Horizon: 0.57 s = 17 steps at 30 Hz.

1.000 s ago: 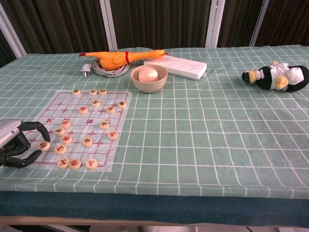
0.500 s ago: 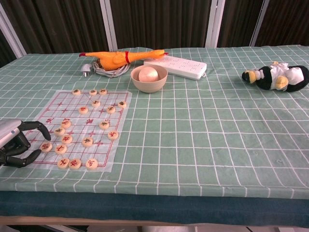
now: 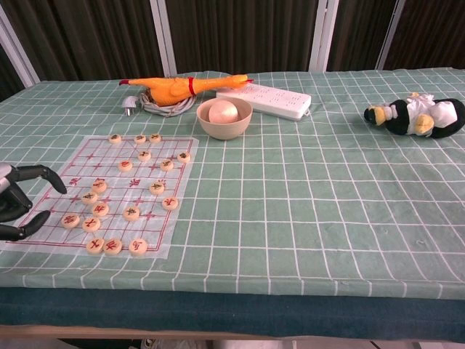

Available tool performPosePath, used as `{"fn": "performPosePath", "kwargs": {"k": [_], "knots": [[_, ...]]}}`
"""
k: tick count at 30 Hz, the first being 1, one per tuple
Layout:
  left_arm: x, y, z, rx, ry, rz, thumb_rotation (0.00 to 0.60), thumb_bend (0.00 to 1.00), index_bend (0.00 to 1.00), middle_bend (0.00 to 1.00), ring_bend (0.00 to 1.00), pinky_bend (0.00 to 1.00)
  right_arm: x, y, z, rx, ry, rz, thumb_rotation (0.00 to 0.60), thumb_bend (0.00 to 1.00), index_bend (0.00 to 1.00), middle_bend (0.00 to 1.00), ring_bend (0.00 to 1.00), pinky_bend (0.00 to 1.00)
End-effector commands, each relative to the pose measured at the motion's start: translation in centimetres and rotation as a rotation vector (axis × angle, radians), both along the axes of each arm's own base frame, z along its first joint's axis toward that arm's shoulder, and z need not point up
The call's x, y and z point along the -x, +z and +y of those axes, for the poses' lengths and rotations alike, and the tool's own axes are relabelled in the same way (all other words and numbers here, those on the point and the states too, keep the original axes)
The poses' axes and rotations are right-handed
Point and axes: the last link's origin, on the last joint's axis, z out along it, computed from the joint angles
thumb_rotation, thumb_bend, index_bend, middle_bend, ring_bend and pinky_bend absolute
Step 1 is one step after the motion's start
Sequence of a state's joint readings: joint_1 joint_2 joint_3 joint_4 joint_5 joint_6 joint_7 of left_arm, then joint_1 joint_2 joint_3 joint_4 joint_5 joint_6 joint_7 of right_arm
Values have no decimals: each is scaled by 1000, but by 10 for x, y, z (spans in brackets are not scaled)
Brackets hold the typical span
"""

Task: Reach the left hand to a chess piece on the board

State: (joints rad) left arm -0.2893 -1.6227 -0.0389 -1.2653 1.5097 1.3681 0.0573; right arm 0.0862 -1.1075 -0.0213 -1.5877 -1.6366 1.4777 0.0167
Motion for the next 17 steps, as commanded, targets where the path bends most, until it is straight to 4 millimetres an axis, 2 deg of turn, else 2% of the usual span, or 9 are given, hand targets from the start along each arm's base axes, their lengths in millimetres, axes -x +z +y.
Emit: {"fn": "performPosePath", "kwargs": {"k": [1, 2, 4, 6, 7, 10, 13, 17], "knots": [[-2, 52, -21, -141, -61, -72, 600, 413, 296, 934, 956, 983, 0, 2, 3, 10, -5, 3, 600, 119, 0, 0, 0, 0], [0, 66, -29, -165, -64, -76, 600, 408, 244, 797, 826, 894, 0, 4, 4, 21, -8, 5, 600, 118, 0, 0, 0, 0], [13, 101, -51, -217, -32, -12, 600, 400, 155, 408, 410, 564, 1, 8, 7, 55, -19, 27, 600, 119, 0, 0, 0, 0], [25, 129, -74, -251, 16, 64, 600, 405, 106, 175, 142, 311, 1, 12, 11, 100, -28, 60, 600, 118, 0, 0, 0, 0], [31, 136, -82, -252, 48, 79, 600, 413, 79, 103, 65, 239, 0, 13, 12, 117, -24, 64, 600, 118, 0, 0, 0, 0], [36, 149, -90, -129, 88, 28, 600, 420, 8, 7, 2, 175, -3, 14, 15, 143, -3, 51, 600, 118, 0, 0, 0, 0], [38, 158, -84, -126, 66, 59, 600, 418, 0, 0, 0, 152, -2, 13, 17, 135, -5, 45, 600, 118, 0, 0, 0, 0], [38, 154, -83, -132, 67, 94, 600, 420, 0, 0, 0, 114, -2, 10, 17, 115, -7, 53, 600, 119, 0, 0, 0, 0]]}}
